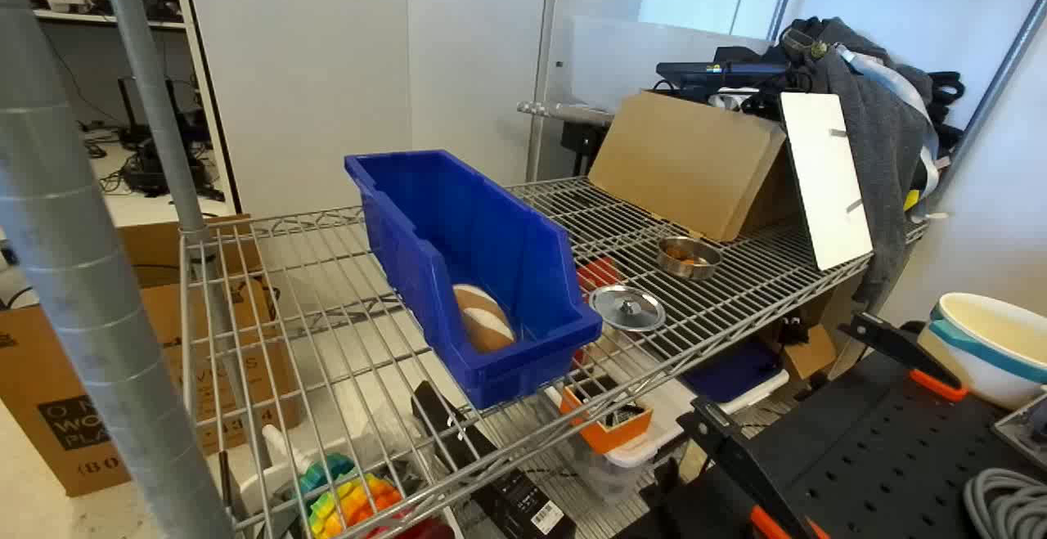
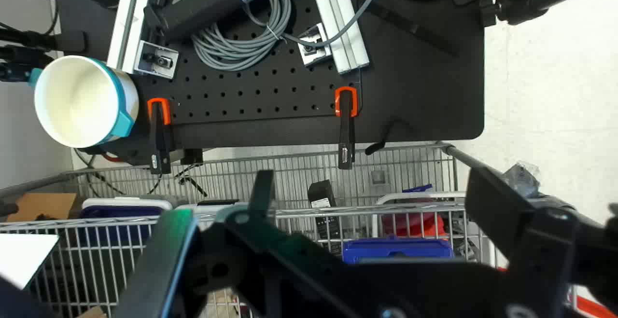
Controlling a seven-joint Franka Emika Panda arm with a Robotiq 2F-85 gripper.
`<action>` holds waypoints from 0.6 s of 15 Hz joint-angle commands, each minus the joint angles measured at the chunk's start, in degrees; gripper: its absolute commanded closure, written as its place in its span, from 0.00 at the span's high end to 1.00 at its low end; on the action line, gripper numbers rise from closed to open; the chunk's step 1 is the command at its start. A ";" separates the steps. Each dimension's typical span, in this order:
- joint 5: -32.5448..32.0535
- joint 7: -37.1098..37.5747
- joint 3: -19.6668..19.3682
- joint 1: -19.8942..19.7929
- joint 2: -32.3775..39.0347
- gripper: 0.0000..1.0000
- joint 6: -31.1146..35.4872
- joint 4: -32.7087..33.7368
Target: Put the lid on the metal bowl
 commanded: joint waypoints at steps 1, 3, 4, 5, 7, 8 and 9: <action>-0.37 0.34 -0.95 1.04 0.16 1.00 -0.12 0.14; -0.37 0.34 -0.95 1.03 0.16 1.00 -0.12 0.16; -0.37 0.34 -0.95 1.04 0.16 1.00 -0.12 0.17; -0.53 0.20 -1.10 0.80 0.66 1.00 0.66 0.06; -1.24 -0.33 -2.00 -0.23 2.98 1.00 3.35 0.02; -1.70 -0.30 -2.70 -0.94 4.30 1.00 5.69 -0.20; -2.53 -0.53 -3.51 -1.68 5.80 1.00 8.51 -0.53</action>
